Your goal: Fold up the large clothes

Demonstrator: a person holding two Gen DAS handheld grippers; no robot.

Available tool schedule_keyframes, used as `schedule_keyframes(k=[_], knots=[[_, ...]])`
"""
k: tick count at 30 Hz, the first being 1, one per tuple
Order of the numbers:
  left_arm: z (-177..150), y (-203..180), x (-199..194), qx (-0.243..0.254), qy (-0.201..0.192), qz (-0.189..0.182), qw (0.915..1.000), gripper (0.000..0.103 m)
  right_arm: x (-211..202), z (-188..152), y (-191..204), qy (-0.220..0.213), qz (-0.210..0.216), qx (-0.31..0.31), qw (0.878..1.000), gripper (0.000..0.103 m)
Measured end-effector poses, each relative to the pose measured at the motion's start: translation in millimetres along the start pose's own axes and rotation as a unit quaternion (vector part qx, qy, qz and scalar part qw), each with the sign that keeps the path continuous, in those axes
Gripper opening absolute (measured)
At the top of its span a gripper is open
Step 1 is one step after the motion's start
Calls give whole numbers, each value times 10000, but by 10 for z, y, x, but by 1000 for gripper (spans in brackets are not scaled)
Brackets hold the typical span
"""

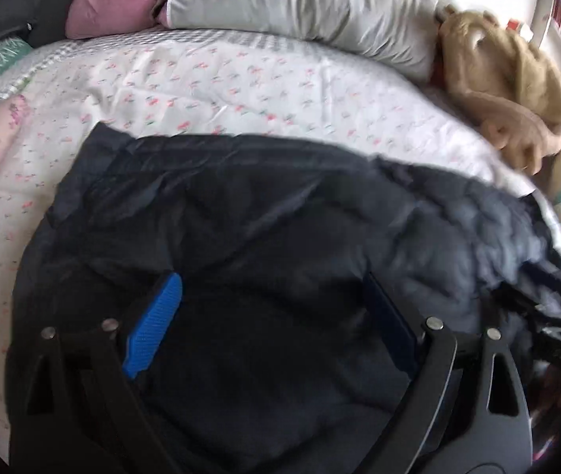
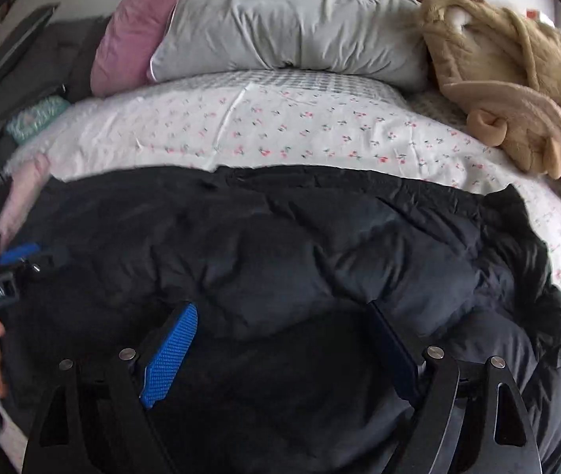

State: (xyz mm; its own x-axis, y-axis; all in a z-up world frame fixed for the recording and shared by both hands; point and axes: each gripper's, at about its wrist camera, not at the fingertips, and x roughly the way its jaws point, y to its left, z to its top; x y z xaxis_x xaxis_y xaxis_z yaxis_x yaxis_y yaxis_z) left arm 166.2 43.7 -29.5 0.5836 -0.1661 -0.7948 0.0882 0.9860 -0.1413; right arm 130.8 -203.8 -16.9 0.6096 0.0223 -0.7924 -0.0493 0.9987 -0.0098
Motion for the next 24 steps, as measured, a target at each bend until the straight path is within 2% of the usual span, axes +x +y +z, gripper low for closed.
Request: schedule_keyframes(k=[3, 6, 9, 10, 13, 18, 20, 21, 23, 24], knots=[[3, 367, -31, -326, 34, 215, 9992, 92, -31, -66, -377, -22, -280, 104, 9996, 88], [-64, 802, -73, -593, 113, 513, 9969, 92, -59, -214, -1049, -10, -411, 643, 9971, 88], [-178, 1204, -135, -818, 278, 725, 9936, 92, -207, -380, -1602, -141, -143, 1368, 9904, 88], [-201, 1299, -165, -943, 315, 714, 9925, 92, -273, -406, -1732, -174, -195, 1581, 9871, 88], [-249, 1513, -323, -1417, 435, 589, 9872, 92, -482, -416, -1855, -148, -549, 1840, 9813, 88], [-362, 1589, -663, -2020, 576, 218, 9774, 92, -795, -364, -1749, -368, -153, 2130, 9762, 88], [-495, 1616, -773, -2503, 690, -133, 9656, 93, -912, -338, -1630, -399, -54, 2138, 9761, 88], [-579, 1636, -803, -2829, 787, -293, 9555, 93, -951, -329, -1563, -393, -20, 2102, 9769, 88], [-723, 1650, -827, -3179, 973, -408, 9422, 93, -1040, -336, -1412, -401, 58, 1983, 9793, 88], [-797, 1637, -821, -3252, 1082, -492, 9382, 93, -1069, -333, -1331, -402, 91, 1904, 9808, 88]])
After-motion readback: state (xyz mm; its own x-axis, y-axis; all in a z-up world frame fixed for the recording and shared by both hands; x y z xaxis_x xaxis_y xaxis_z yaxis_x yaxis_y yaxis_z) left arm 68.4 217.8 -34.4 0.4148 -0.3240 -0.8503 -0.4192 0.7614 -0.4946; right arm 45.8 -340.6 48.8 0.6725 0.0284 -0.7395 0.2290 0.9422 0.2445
